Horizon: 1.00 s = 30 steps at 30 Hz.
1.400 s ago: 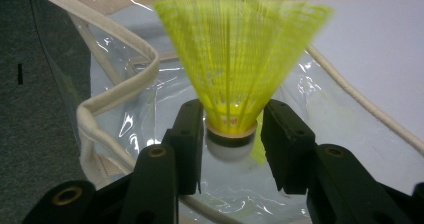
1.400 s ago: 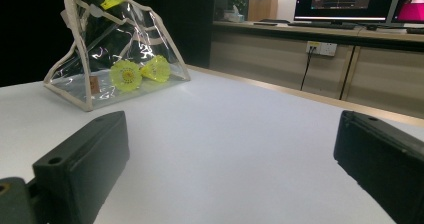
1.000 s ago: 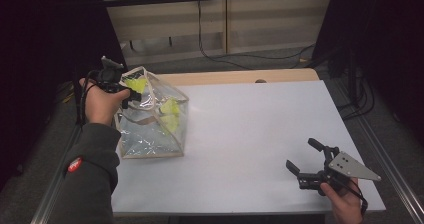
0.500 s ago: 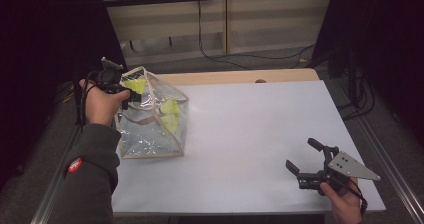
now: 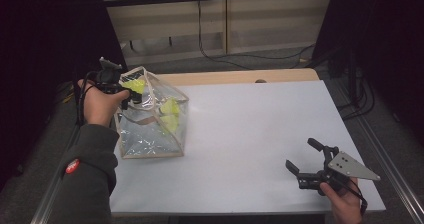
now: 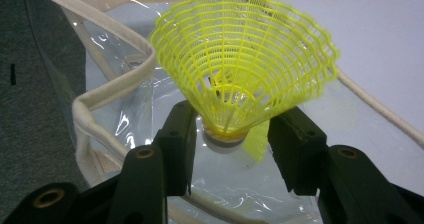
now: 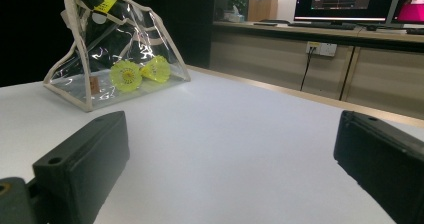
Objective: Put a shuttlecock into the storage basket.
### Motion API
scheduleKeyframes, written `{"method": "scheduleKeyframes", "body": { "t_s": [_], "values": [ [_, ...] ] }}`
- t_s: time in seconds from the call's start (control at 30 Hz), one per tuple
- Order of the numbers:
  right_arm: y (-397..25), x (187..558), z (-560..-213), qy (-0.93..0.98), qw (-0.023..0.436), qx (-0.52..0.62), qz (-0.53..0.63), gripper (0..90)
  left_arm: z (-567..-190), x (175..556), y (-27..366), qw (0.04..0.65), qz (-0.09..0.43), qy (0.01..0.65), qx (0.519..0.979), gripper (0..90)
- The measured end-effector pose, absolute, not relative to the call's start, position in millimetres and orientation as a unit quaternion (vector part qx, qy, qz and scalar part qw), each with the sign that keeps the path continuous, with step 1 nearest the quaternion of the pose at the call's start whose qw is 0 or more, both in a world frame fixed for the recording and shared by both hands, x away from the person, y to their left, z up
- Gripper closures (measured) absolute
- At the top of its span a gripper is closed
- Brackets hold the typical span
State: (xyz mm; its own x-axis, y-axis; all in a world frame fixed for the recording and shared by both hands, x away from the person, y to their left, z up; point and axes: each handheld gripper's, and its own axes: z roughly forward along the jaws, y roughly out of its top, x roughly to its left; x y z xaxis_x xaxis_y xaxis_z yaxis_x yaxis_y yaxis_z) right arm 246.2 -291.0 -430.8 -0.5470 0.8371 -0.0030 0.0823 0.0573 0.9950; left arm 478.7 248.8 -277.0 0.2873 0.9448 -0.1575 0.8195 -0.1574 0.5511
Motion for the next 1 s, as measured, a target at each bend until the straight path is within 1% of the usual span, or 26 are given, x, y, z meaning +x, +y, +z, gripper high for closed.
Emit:
{"method": "scheduleKeyframes", "body": {
  "t_s": [0.03,0.23,0.3,0.4,0.53,0.63,0.73,0.83,1.0],
  "values": [
    [-291.0,246.2,-430.8,0.653,0.32,0.352,0.589,1.0,-276.9,478.7,248.7,0.279,0.113,0.585,0.753,54.3],
    [-290.3,246.6,-430.8,0.655,0.319,0.351,0.589,1.0,-274.5,478.0,248.6,0.275,0.115,0.584,0.755,44.7],
    [-290.3,246.5,-430.7,0.654,0.319,0.351,0.589,1.0,-274.0,477.6,248.3,0.276,0.117,0.587,0.752,39.0],
    [-290.2,246.8,-430.9,0.653,0.319,0.352,0.59,1.0,-272.2,476.6,247.3,0.279,0.114,0.587,0.752,34.6],
    [-290.2,246.9,-430.8,0.655,0.319,0.351,0.589,1.0,-269.6,475.8,246.3,0.282,0.112,0.582,0.754,32.1],
    [-290.3,246.8,-430.7,0.654,0.319,0.352,0.589,1.0,-267.1,475.0,245.5,0.29,0.111,0.582,0.751,28.4],
    [-290.2,246.6,-430.6,0.652,0.319,0.353,0.59,1.0,-266.4,473.5,244.6,0.302,0.106,0.581,0.749,27.3],
    [-290.3,246.7,-430.8,0.653,0.32,0.352,0.589,1.0,-265.4,471.3,244.6,0.305,0.104,0.574,0.753,23.7],
    [-290.5,246.7,-430.9,0.653,0.318,0.352,0.59,1.0,-264.8,465.3,245.3,0.329,0.092,0.564,0.752,22.0]
  ]
}}
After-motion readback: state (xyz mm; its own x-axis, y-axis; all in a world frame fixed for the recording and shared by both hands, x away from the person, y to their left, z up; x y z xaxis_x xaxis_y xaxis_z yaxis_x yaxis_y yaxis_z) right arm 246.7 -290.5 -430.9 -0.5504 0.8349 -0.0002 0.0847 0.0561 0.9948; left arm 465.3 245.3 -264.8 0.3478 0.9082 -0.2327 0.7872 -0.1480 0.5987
